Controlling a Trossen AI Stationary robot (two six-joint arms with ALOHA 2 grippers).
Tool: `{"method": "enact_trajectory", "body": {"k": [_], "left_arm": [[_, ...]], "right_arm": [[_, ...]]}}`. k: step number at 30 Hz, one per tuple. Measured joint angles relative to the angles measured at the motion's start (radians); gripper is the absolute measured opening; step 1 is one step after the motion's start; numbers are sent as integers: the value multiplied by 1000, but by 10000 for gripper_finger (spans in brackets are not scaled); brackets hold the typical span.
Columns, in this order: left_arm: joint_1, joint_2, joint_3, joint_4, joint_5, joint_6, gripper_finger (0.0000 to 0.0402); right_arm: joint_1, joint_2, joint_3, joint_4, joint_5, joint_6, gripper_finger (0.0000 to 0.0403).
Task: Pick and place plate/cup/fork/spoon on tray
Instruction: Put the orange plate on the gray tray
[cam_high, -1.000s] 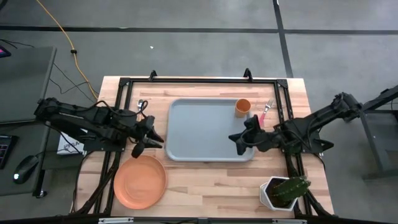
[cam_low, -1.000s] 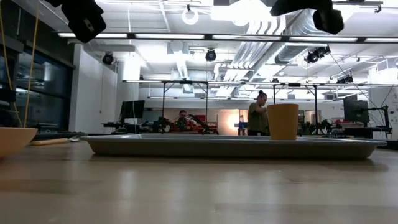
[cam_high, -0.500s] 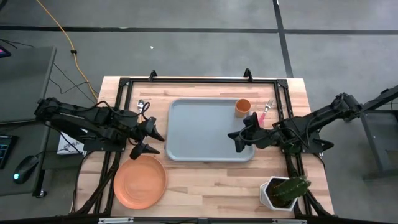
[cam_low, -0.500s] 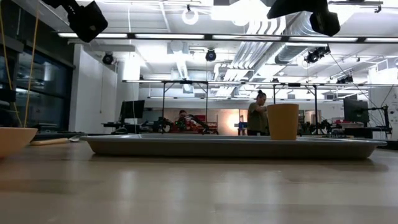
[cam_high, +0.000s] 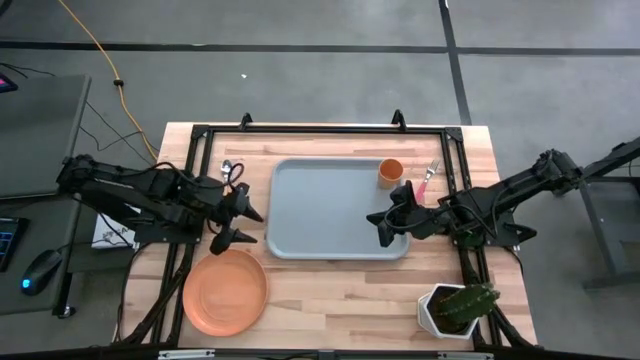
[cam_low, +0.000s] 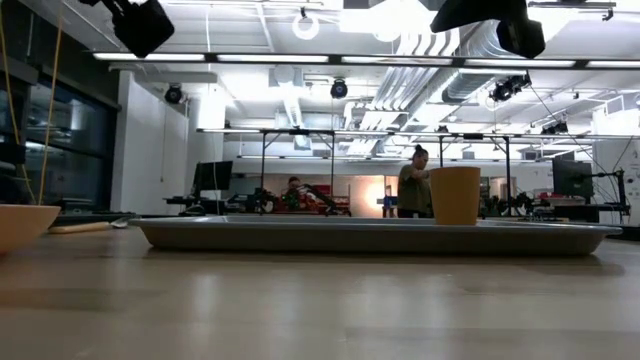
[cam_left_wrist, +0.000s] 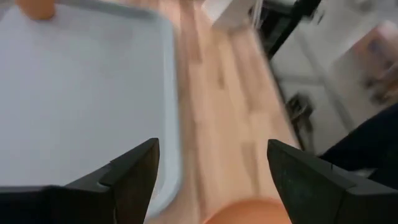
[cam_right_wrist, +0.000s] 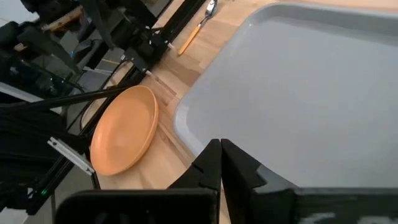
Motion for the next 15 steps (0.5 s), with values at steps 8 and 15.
{"method": "enact_trajectory", "body": {"k": [8,15], "left_arm": [[-153,171,168,-412,-74,132,284],[-267,314,93,-412,-77,175,284]], "right_arm": [[0,0,0,-7,-34,-51,1],[0,0,0,-8,-28,-85,1]]}}
